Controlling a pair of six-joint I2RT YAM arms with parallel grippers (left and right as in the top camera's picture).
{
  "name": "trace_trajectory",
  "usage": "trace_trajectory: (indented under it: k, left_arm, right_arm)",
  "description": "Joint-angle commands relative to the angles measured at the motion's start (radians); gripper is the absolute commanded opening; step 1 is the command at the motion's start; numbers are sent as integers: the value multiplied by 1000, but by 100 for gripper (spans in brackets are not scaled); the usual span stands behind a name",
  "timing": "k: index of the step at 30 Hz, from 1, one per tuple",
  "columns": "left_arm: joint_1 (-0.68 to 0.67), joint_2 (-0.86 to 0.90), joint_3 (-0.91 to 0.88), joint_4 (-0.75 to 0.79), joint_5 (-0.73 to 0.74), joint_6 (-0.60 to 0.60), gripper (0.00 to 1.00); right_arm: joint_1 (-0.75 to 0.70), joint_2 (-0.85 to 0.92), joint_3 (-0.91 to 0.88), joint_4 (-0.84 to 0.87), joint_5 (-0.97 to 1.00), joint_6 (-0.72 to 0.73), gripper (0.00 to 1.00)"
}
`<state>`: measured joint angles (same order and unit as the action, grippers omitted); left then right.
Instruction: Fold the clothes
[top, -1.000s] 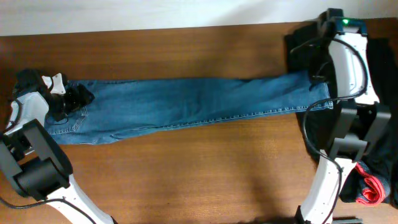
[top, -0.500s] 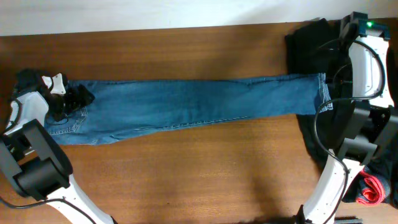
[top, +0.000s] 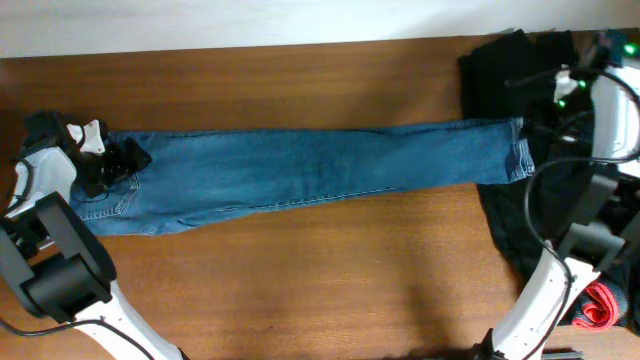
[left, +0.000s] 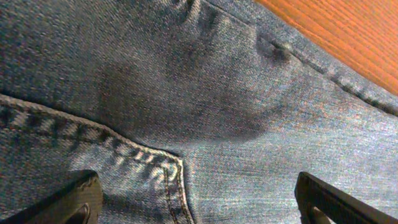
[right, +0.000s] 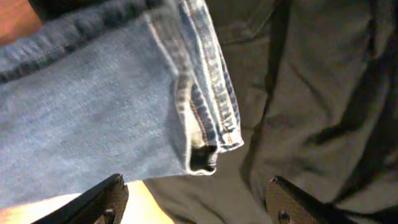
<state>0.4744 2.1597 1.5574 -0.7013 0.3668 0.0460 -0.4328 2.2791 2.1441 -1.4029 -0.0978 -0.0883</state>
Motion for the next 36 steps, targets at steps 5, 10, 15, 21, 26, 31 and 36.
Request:
trace_trajectory:
  k: [5, 10, 15, 21, 26, 31, 36]
  left_arm:
    - [23, 64, -50, -78, -74, -16, 99]
    - [23, 64, -50, -90, -74, -16, 99]
    - [23, 64, -50, -98, -74, -16, 99]
    - [23, 64, -50, -107, -74, -16, 99]
    - [23, 64, -50, -108, -74, -16, 99]
    - [23, 64, -50, -108, -74, -16, 99]
    - [23, 64, -50, -108, -74, -16, 99]
  right_arm:
    - [-33, 35, -152, 124, -96, -79, 77]
    - [-32, 35, -241, 227, -169, -121, 80]
    - [-32, 35, -312, 313, -168, -121, 80]
    - [-32, 35, -350, 364, -169, -121, 70]
    - [-32, 35, -346, 364, -173, -121, 32]
    - [-32, 18, -319, 343, -173, -113, 15]
    - [-32, -25, -253, 291, -184, -113, 4]
